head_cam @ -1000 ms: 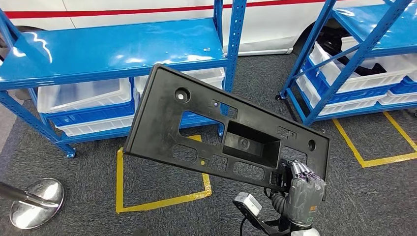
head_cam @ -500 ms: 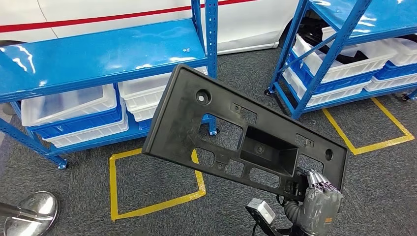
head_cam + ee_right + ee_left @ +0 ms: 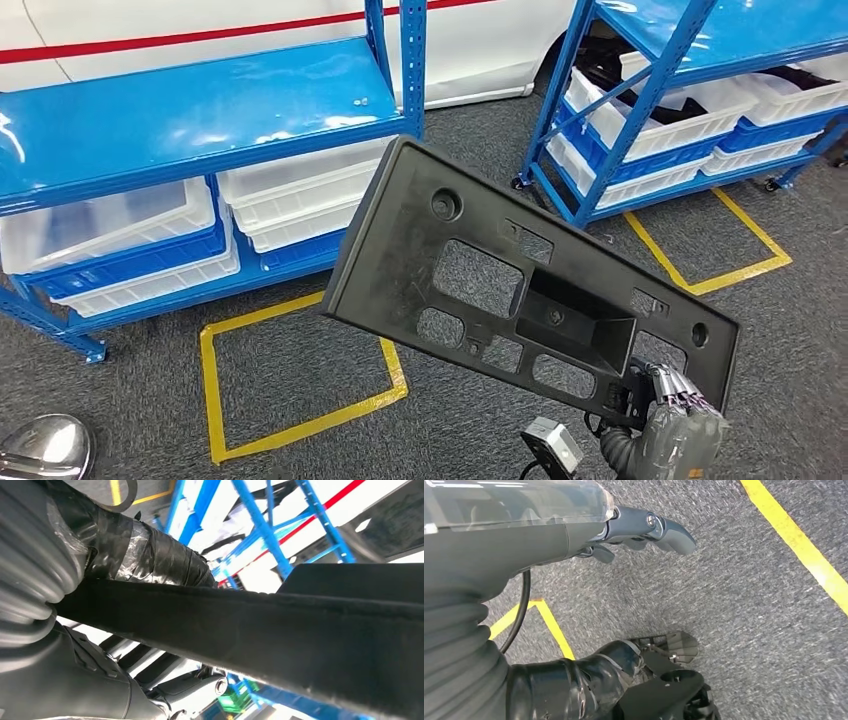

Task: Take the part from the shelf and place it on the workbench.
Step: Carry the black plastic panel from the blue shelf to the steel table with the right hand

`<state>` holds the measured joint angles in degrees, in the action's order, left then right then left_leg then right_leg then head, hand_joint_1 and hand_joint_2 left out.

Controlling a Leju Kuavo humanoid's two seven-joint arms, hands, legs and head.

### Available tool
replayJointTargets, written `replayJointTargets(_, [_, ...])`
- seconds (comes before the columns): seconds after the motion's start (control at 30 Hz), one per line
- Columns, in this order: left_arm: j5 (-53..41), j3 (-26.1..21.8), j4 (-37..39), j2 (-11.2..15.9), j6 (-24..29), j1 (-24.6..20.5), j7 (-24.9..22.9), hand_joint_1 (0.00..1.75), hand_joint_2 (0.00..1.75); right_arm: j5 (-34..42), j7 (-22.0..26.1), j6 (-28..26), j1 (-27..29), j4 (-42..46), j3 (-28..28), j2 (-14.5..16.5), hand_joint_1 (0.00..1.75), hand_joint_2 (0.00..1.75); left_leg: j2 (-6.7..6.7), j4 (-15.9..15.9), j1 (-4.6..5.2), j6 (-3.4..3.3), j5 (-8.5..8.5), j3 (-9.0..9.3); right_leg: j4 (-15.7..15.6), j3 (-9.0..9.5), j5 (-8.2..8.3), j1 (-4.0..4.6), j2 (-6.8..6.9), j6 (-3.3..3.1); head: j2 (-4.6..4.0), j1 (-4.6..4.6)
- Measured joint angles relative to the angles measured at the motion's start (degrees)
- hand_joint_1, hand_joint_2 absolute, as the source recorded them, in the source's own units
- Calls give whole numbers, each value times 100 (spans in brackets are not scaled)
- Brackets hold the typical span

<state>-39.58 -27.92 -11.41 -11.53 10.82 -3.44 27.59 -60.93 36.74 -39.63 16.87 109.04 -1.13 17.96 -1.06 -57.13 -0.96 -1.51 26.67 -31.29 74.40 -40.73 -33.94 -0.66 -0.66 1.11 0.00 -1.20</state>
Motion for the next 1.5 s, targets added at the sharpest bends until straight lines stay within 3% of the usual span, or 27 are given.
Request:
replayJointTargets(0.03, [0, -11, 0, 2, 2, 5, 1, 0, 175, 14, 9, 1, 14, 7, 16, 4, 171, 175, -40, -3, 2, 1, 2, -1, 81, -32, 28, -7, 13, 6, 0, 0])
replayJointTargets(0.07, [-1, -17, 0, 4, 3, 5, 1, 0, 175, 28, 22, 1, 24, 15, 30, 9, 171, 175, -76, -5, 3, 6, 7, 4, -81, 56, 162, -11, 32, 3, 0, 0])
replayJointTargets(0.17, [-5, -24, 0, 4, 4, 0, 3, 0, 175, 97, 70, 1, 35, 75, 57, 24, 171, 175, -165, -31, 21, 54, 43, 24, -1219, 644, 640, 23, 213, -68, 0, 1])
replayJointTargets(0.23, [-7, -33, 0, 4, 7, 0, 4, 0, 175, 157, 86, 1, 43, 120, 77, 35, 171, 175, -219, -48, 44, 113, 64, 28, -1521, 775, 688, 67, 271, -118, 0, 3])
replayJointTargets(0.33, [-8, -45, 0, 6, 15, -6, 4, 0, 175, 231, 102, -1, 66, 173, 112, 52, 171, 175, -248, -86, 41, 209, 127, 24, -1563, 766, 727, 49, 156, -206, 0, 5])
replayJointTargets(0.4, [-10, -53, 0, 9, 22, -7, 4, 0, 175, 264, 120, -2, 75, 209, 123, 64, 171, 175, -106, -454, 26, 259, 394, -130, -1596, 769, 760, 11, 89, -269, 0, 10])
replayJointTargets(0.47, [-11, -66, 0, 11, 26, 1, 3, 0, 175, 304, 137, -2, 81, 226, 131, 68, 171, 175, 18, -1204, 20, 289, 778, -458, -1591, 752, 770, 12, 6, -293, 0, 12])
replayJointTargets(0.5, [-14, -77, 0, 12, 27, 7, 2, 0, 175, 323, 143, -2, 86, 230, 137, 69, 171, 175, 38, -1530, 18, 298, 885, -607, -1585, 747, 772, 14, -48, -296, 0, 12])
replayJointTargets(0.53, [-15, -88, 0, 13, 28, 12, 2, 0, 175, 338, 148, -2, 91, 234, 144, 70, 171, 175, 46, -1680, 18, 301, 882, -675, -1578, 745, 772, 15, -106, -297, 0, 12])
replayJointTargets(0.57, [-17, -100, 0, 13, 29, 14, 2, 0, 175, 356, 151, -2, 96, 238, 152, 72, 171, 175, 53, -1603, 18, 297, 766, -638, -1571, 748, 772, 15, -170, -296, 0, 13])
replayJointTargets(0.6, [-20, -112, 0, 13, 32, 13, 2, 0, 175, 375, 155, -2, 100, 245, 161, 74, 171, 175, 78, -1302, 17, 284, 563, -496, -1566, 755, 771, 15, -239, -293, 0, 13])
replayJointTargets(0.67, [-23, -136, 0, 16, 39, 14, 4, 0, 175, 421, 161, -2, 105, 267, 180, 82, 171, 175, 302, -482, 8, 237, 210, -123, -1549, 754, 770, 17, -371, -269, 0, 11])
replayJointTargets(0.73, [-25, -156, 0, 21, 43, 12, 11, 0, 175, 464, 164, -2, 114, 297, 201, 89, 171, 175, 482, -66, 11, 197, 114, 65, -1535, 716, 787, 13, -486, -208, 0, 10])
replayJointTargets(0.8, [-26, -165, 0, 20, 49, 2, 19, 0, 175, 503, 164, -3, 132, 334, 232, 91, 171, 175, 412, -30, 18, 156, 107, 82, -1539, 677, 816, 3, -588, -129, 0, 11])
replayJointTargets(0.83, [-27, -168, 0, 19, 52, -4, 21, 0, 175, 517, 164, -3, 146, 355, 253, 91, 171, 175, 348, -3, 11, 123, 86, 90, -1515, 660, 801, 2, -558, -100, 0, 10])
replayJointTargets(0.9, [-31, -174, 0, 15, 56, -6, 25, 0, 175, 535, 168, -5, 159, 395, 289, 92, 171, 175, 209, 52, -11, 46, 47, 105, -1218, 522, 600, 19, -319, -57, 0, -1])
replayJointTargets(0.93, [-36, -179, 0, 15, 56, -3, 27, 0, 175, 549, 169, -5, 162, 405, 301, 92, 171, 175, 137, 57, -7, 23, 44, 105, -897, 375, 415, 17, -158, -45, 0, -6])
replayJointTargets(1.0, [-45, -192, 0, 15, 57, 11, 28, 0, 175, 592, 169, -5, 165, 415, 331, 92, 171, 175, -7, 49, 1, 4, 53, 96, -166, 27, 81, 6, -10, -15, 0, -9])
replayJointTargets(1.07, [-51, -205, 0, 15, 58, 17, 28, 0, 175, 631, 168, -4, 174, 424, 380, 92, 171, 175, -155, 39, 7, 8, 68, 95, 59, -69, 89, -10, 31, -1, 0, -9])
replayJointTargets(1.13, [-58, -216, 0, 15, 58, 11, 28, 0, 175, 656, 169, -4, 180, 449, 416, 92, 171, 175, -285, 18, 10, 32, 100, 111, -527, 263, 439, -8, 139, -23, 0, -9])
replayJointTargets(1.17, [-60, -221, 0, 14, 58, 8, 28, 0, 175, 666, 170, -4, 179, 470, 428, 92, 171, 175, -339, 6, 18, 55, 122, 126, -928, 481, 574, 18, 273, -52, 0, -9])
replayJointTargets(1.23, [-61, -241, 0, 14, 58, 6, 29, 0, 175, 704, 172, -5, 186, 535, 459, 101, 171, 175, -432, -21, 47, 114, 165, 150, -1433, 737, 694, 68, 451, -129, 0, -6])
replayJointTargets(1.27, [-62, -255, 0, 14, 58, 1, 29, 0, 175, 722, 172, -6, 195, 569, 484, 108, 171, 175, -484, -22, 61, 143, 177, 161, -1485, 746, 672, 91, 457, -163, 0, -4])
replayJointTargets(1.33, [-65, -282, 0, 14, 58, -11, 28, 0, 175, 758, 170, -7, 224, 640, 550, 124, 171, 175, -564, -30, 63, 199, 210, 184, -1502, 728, 697, 79, 322, -226, 0, -3])
replayJointTargets(1.4, [-74, -297, 0, 13, 60, -13, 30, 0, 175, 792, 169, -8, 242, 700, 611, 141, 171, 175, -375, -240, 42, 254, 395, 116, -1534, 730, 730, 43, 197, -290, 0, -1])
replayJointTargets(1.47, [-83, -311, 0, 13, 61, -1, 32, 0, 175, 827, 170, -9, 249, 738, 651, 157, 171, 175, -65, -876, 25, 285, 765, -164, -1544, 722, 749, 33, 73, -333, 0, 2])
replayJointTargets(1.5, [-86, -321, 0, 13, 61, 7, 32, 0, 175, 837, 170, -9, 252, 748, 672, 162, 171, 175, 9, -1259, 24, 290, 928, -345, -1542, 715, 752, 40, 4, -343, 0, 3])
